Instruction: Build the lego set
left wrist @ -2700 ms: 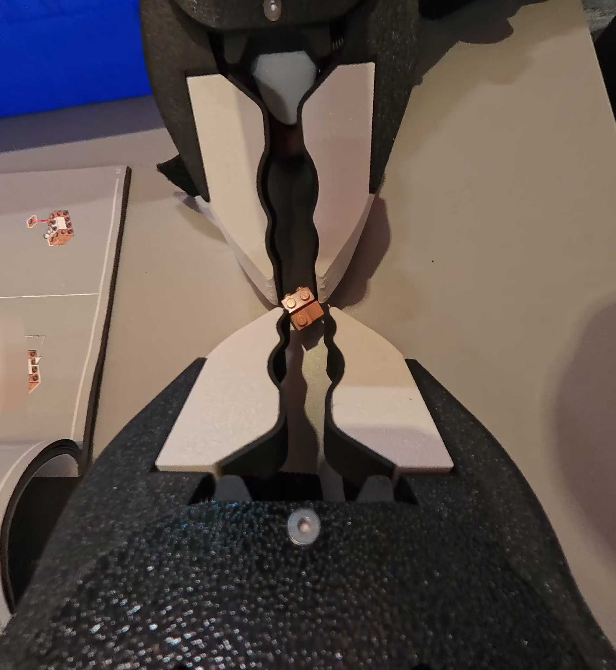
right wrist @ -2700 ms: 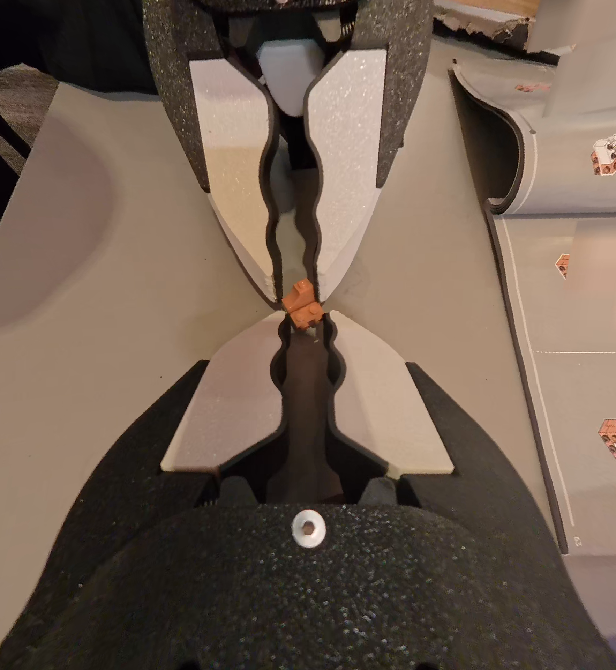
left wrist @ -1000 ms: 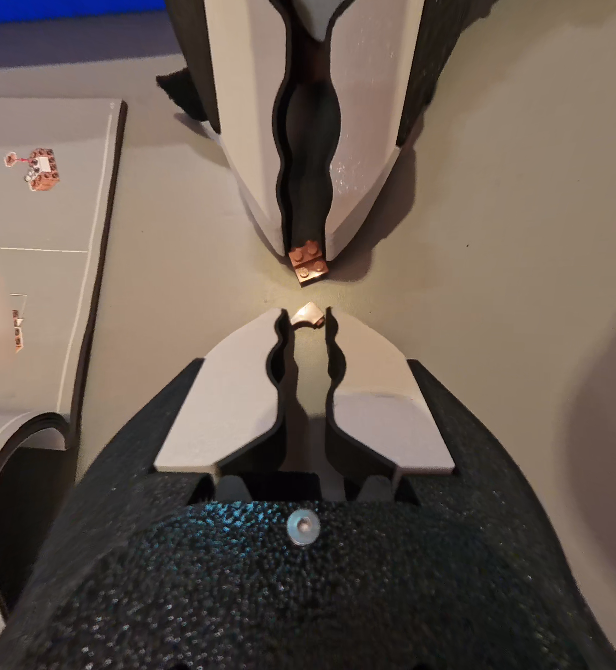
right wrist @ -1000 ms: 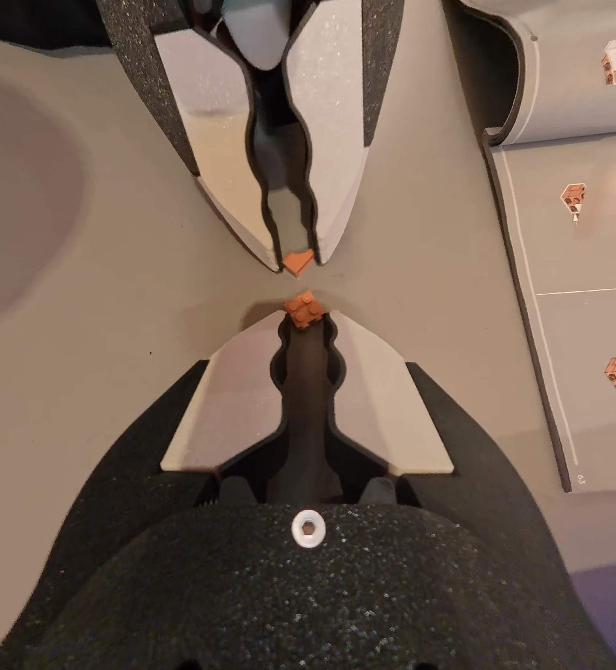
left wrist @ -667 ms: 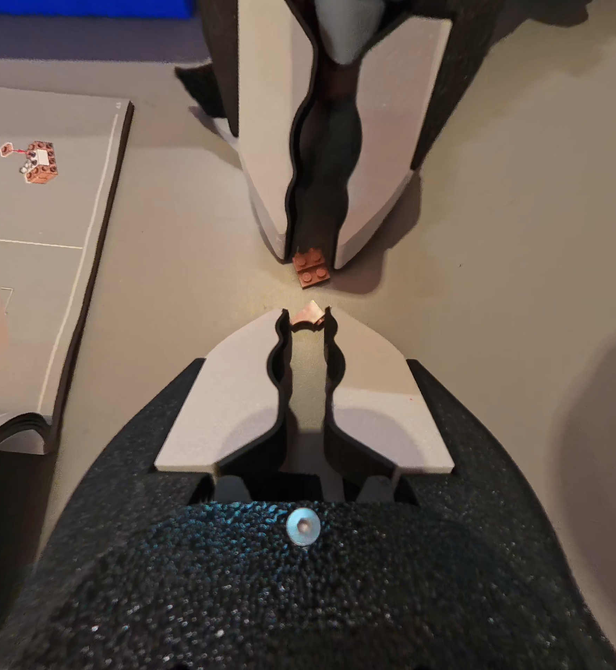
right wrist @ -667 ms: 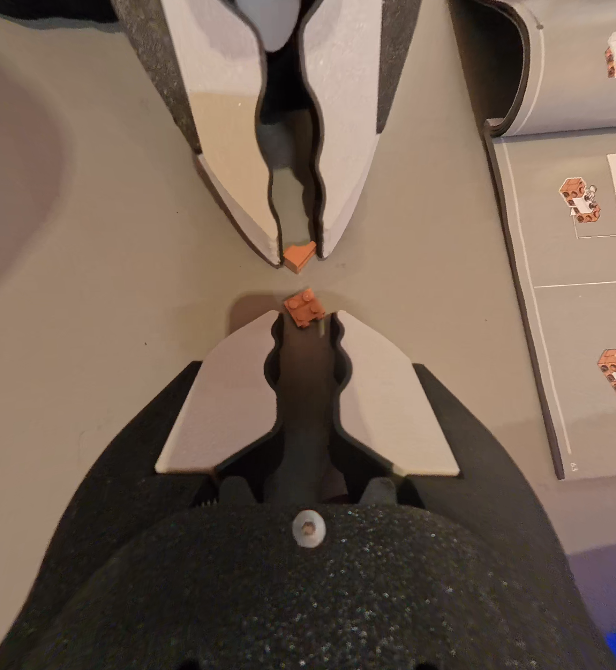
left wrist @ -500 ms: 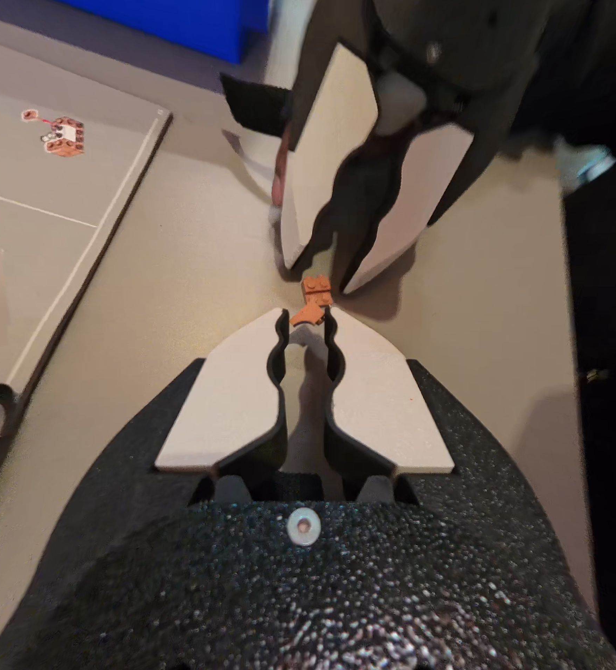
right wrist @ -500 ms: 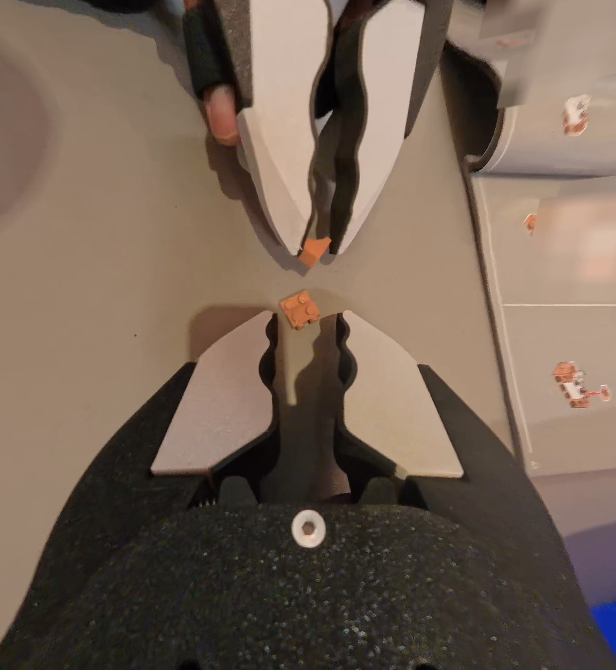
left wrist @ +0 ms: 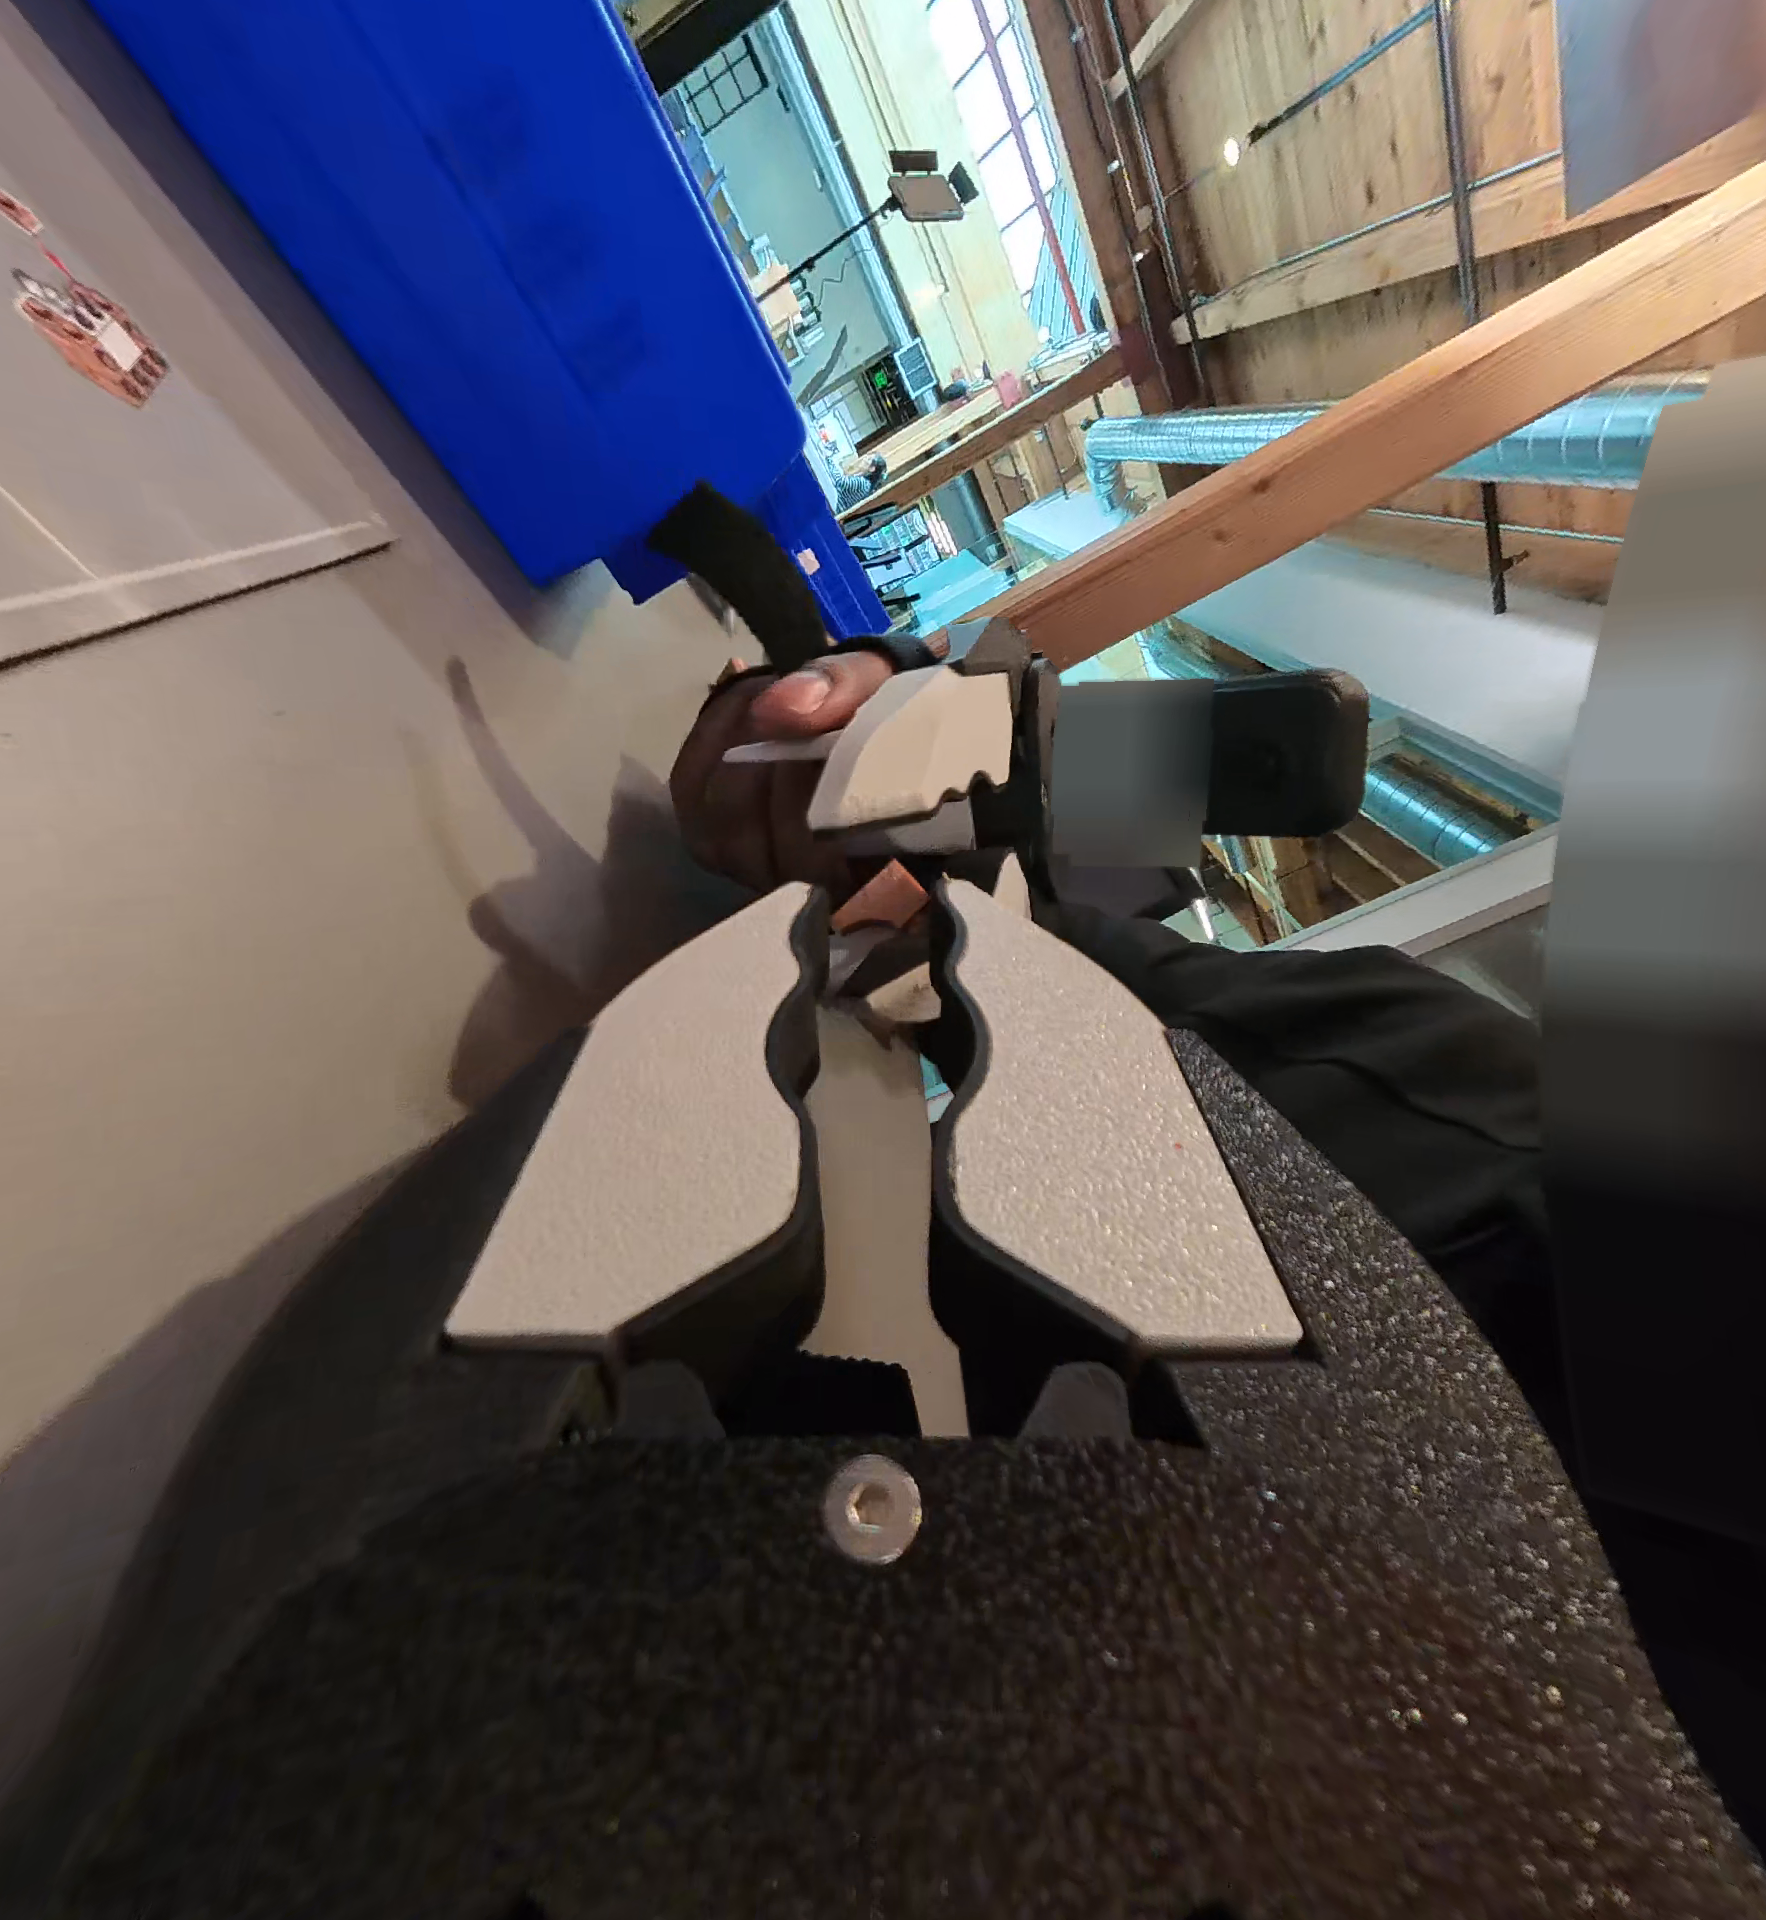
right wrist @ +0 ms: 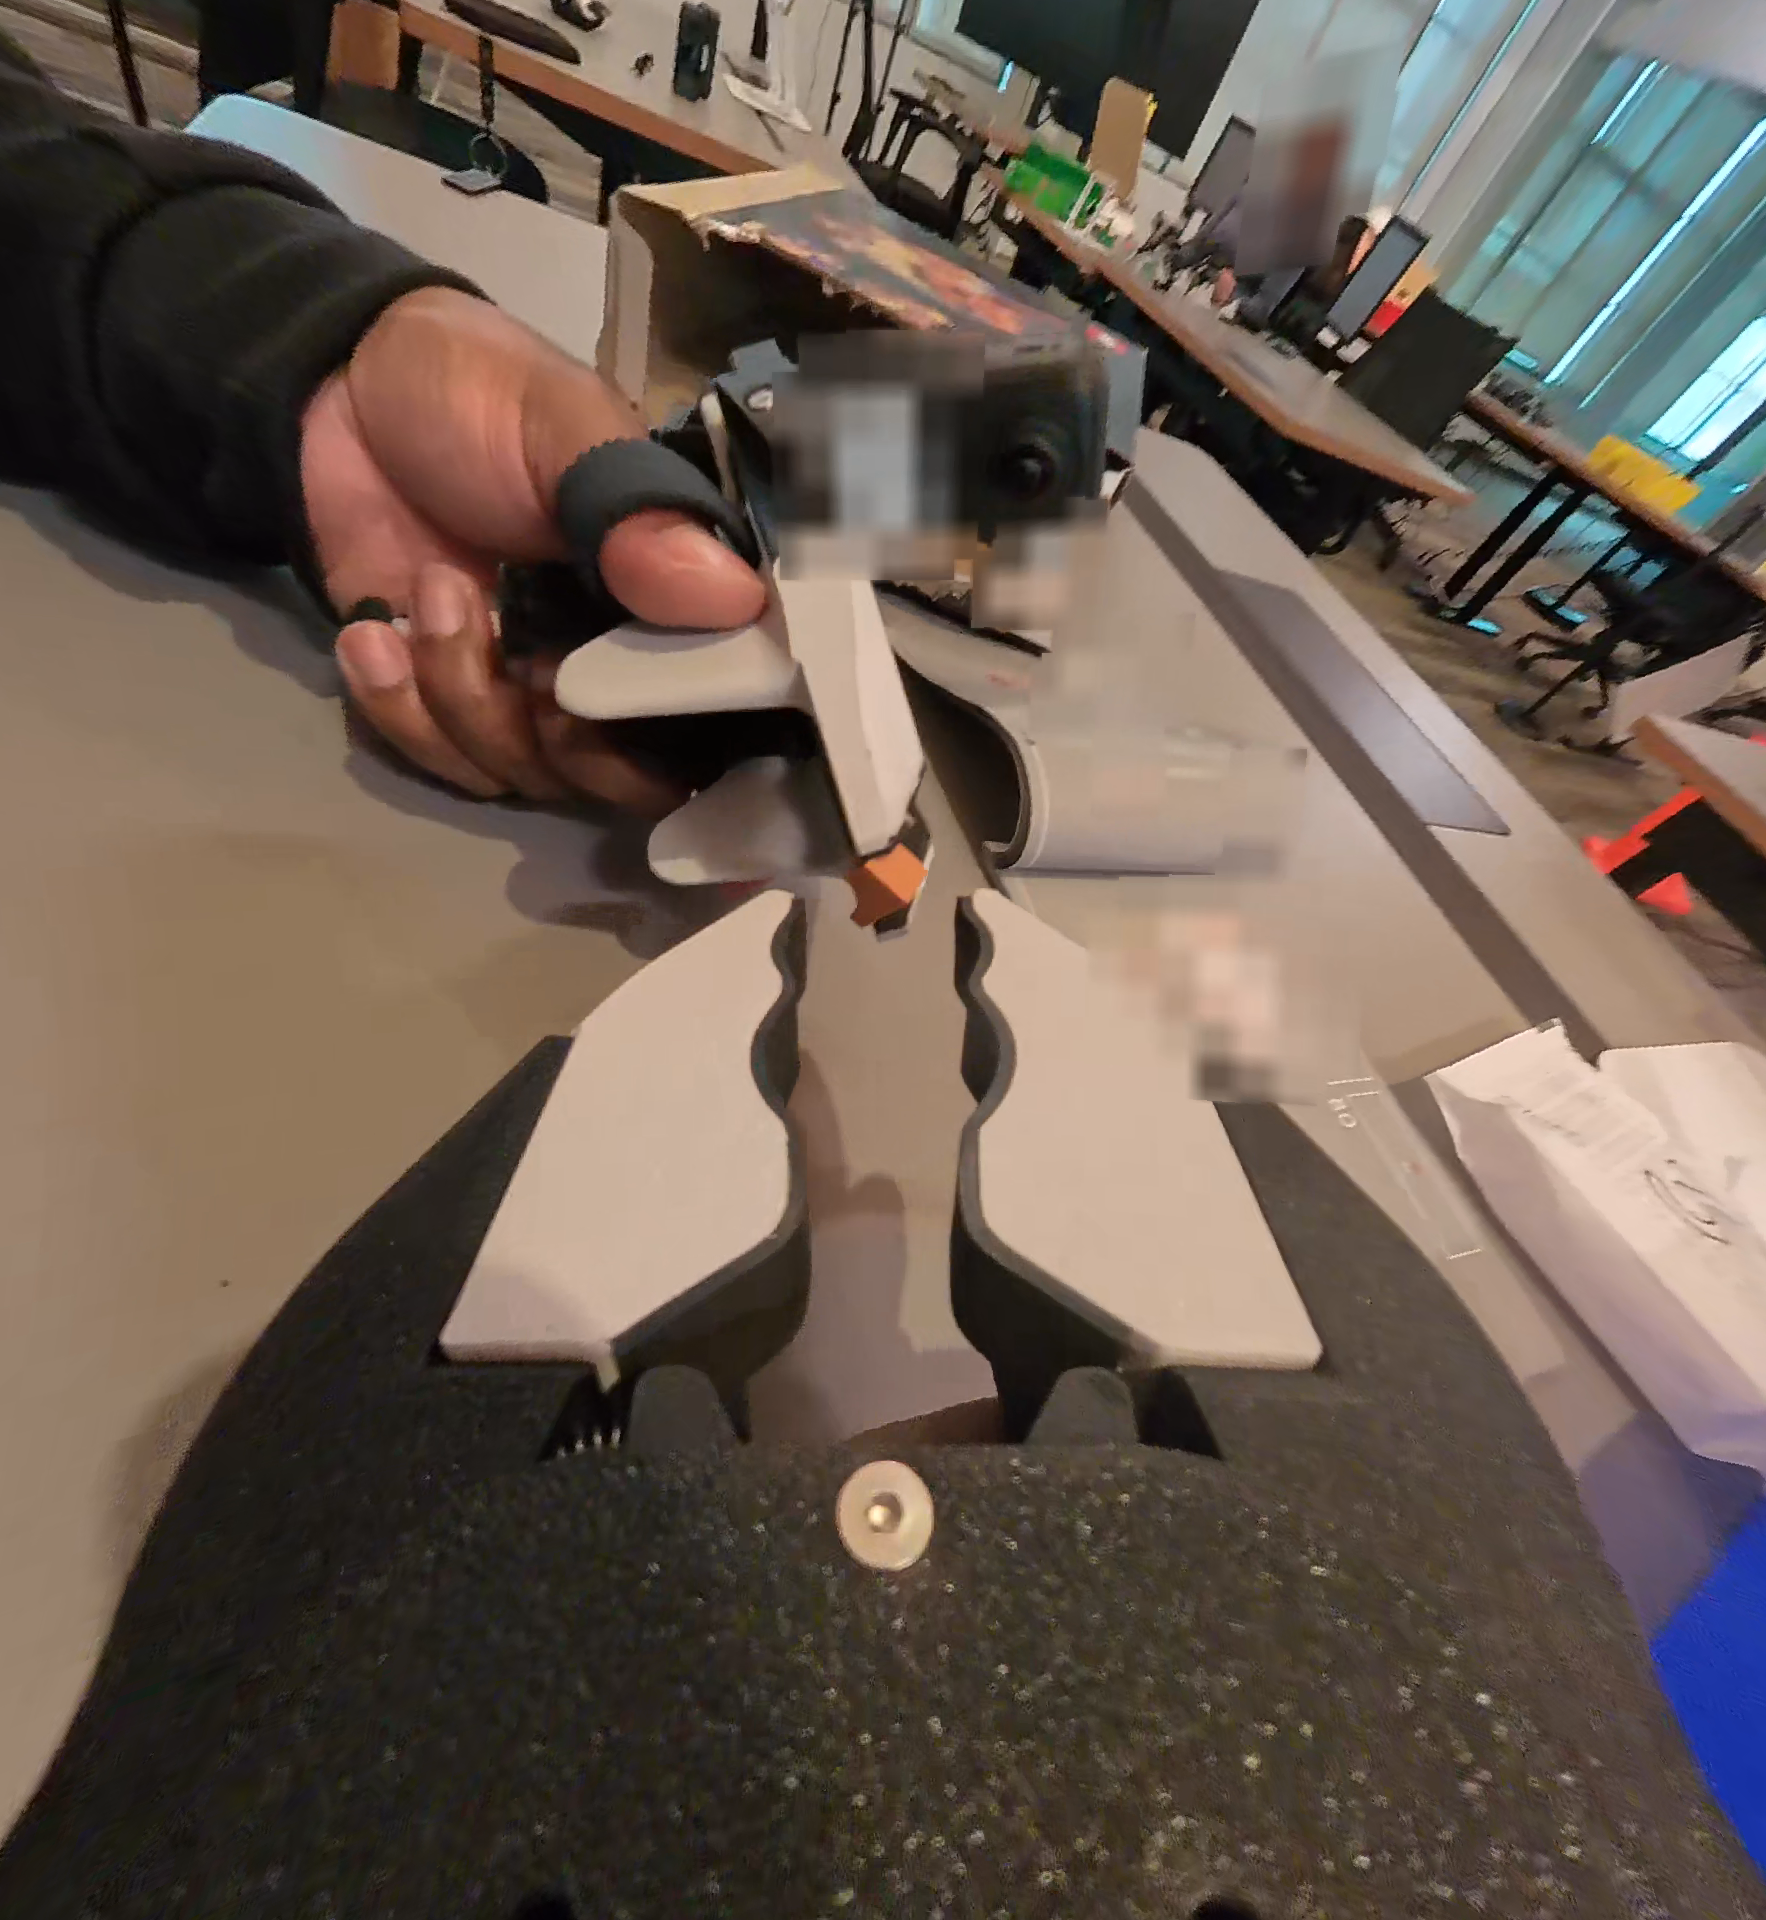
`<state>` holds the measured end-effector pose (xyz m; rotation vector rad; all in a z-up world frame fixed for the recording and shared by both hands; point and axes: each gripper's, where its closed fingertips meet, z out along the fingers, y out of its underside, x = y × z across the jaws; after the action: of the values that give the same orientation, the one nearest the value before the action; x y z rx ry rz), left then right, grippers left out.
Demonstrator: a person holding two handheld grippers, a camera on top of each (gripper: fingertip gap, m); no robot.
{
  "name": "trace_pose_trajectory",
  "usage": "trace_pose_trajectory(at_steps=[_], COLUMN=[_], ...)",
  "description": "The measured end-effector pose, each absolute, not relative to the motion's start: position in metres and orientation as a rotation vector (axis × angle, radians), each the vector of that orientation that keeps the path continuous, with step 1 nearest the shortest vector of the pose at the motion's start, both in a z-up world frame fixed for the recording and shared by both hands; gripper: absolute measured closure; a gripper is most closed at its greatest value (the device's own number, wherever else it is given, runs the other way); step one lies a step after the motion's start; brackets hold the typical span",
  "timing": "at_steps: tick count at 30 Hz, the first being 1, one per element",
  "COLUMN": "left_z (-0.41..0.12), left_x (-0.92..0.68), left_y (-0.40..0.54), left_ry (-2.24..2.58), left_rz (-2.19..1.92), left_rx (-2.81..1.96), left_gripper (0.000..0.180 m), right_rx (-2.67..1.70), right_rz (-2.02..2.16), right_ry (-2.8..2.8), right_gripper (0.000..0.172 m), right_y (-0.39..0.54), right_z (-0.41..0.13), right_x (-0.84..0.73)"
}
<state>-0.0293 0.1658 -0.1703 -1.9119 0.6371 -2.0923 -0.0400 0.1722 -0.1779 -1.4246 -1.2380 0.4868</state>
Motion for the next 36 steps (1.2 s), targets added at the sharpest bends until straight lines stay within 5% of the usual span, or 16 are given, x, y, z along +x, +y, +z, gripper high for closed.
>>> trace_pose_trajectory(at_steps=[12, 22, 36], left_z=[-0.172, -0.179, -0.175], left_x=[-0.025, -0.033, -0.031], left_y=[0.161, 0.153, 0.122], left_ry=[0.730, 1.532, 1.633], left_rz=[-2.019, -0.942, -1.119], left_rx=[-1.897, -1.405, -1.240], left_gripper=[0.162, 0.160, 0.170], right_rx=[-1.524, -1.839, -1.821], right_rz=[0.713, 1.363, 1.607], right_ry=[-1.163, -1.027, -1.112], right_gripper=[0.160, 0.160, 0.160], right_y=[0.171, 0.149, 0.121], right_z=[-0.175, -0.186, -0.181], right_x=[-0.036, -0.036, -0.040])
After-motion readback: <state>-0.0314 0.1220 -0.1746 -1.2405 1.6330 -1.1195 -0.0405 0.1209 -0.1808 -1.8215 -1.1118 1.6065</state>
